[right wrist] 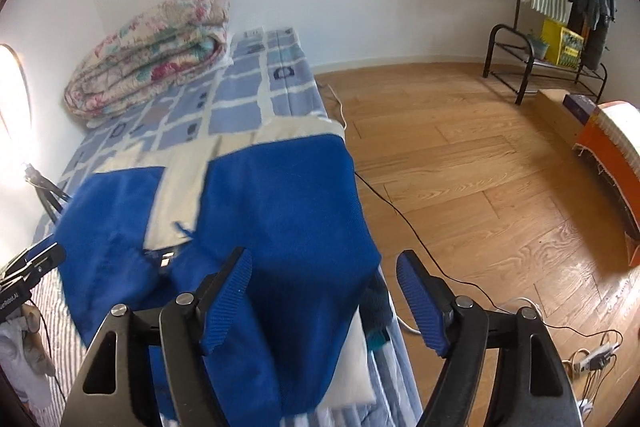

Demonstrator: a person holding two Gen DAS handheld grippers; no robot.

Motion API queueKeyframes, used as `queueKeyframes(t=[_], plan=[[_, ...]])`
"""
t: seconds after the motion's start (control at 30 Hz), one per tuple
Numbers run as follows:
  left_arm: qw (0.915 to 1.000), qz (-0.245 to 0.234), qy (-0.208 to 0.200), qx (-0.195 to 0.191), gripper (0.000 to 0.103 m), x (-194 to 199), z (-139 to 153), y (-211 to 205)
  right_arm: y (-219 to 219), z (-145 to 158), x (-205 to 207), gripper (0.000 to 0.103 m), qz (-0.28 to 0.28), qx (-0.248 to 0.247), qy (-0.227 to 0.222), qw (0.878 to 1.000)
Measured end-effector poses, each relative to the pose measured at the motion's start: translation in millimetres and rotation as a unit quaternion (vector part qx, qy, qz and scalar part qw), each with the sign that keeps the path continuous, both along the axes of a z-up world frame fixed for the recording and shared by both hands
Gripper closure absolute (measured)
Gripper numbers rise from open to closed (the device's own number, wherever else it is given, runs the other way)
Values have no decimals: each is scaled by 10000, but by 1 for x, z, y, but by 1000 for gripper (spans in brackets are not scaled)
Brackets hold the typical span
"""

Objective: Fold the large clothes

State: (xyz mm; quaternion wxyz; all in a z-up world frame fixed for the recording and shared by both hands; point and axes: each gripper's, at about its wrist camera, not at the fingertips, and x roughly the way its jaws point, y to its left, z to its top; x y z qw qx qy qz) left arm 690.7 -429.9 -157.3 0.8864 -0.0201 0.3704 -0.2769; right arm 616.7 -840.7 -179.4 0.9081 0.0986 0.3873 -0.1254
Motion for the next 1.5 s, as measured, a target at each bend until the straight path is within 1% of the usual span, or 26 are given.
queueKeyframes(t=[0.07, 0.23, 0.3, 0.4, 0.47, 0.6, 0.63, 0.67, 0.7, 0.77, 0.9, 1.1, 1.2, 1.23, 1.27, 1.3, 1.37, 1.5], plan=[[9999, -1, -111, -26, 31, -16, 12, 8, 9, 12, -12, 26, 6, -64, -84, 9999], [9994, -3, -328, -117, 31, -61, 48, 33, 41, 52, -57, 26, 67, -209, -386, 9990], [9989, 6, -447, -134, 31, -84, 68, 46, 57, 68, -75, 26, 172, -236, -482, 9984], [9980, 4, -596, -220, 31, -122, 98, 66, 86, 97, -107, 26, 280, -431, -599, 9969], [9971, 1, -733, -209, 31, -149, 117, 78, 105, 113, -126, 25, 300, -513, -640, 9962], [9958, -66, -881, -258, 31, -206, 148, 104, 144, 140, -171, 23, 452, -566, -787, 9943], [9956, -71, -900, -254, 28, -216, 152, 108, 152, 144, -182, 22, 501, -562, -810, 9939], [9952, -93, -935, -254, 24, -232, 158, 114, 161, 149, -193, 21, 542, -590, -843, 9932], [9947, -94, -994, -259, 22, -248, 164, 121, 170, 153, -205, 20, 539, -648, -861, 9927], [9937, -97, -1093, -247, 22, -275, 171, 132, 186, 159, -227, 18, 585, -683, -907, 9918], [9916, -90, -1270, -227, 21, -331, 184, 152, 212, 166, -276, 16, 643, -567, -1072, 9905], [9889, -76, -1485, -78, 17, -398, 187, 172, 245, 163, -337, 14, 654, -674, -1218, 9881], [9870, -124, -1602, 10, 14, -425, 186, 178, 256, 160, -361, 12, 651, -796, -1298, 9862], [9863, -125, -1643, 25, 10, -431, 185, 179, 260, 159, -368, 11, 645, -849, -1318, 9855], [9853, -113, -1705, 38, 6, -441, 184, 182, 263, 158, -376, 5, 620, -908, -1343, 9848], [9845, -109, -1753, 30, 4, -451, 183, 185, 266, 157, -384, 0, 567, -950, -1399, 9840], [9835, -102, -1807, 6, 4, -466, 180, 189, 271, 154, -397, 0, 541, -1001, -1502, 9821], [9835, -108, -1807, -41, 1, -489, 174, 195, 279, 146, -412, 0, 568, -1026, -1550, 9809]])
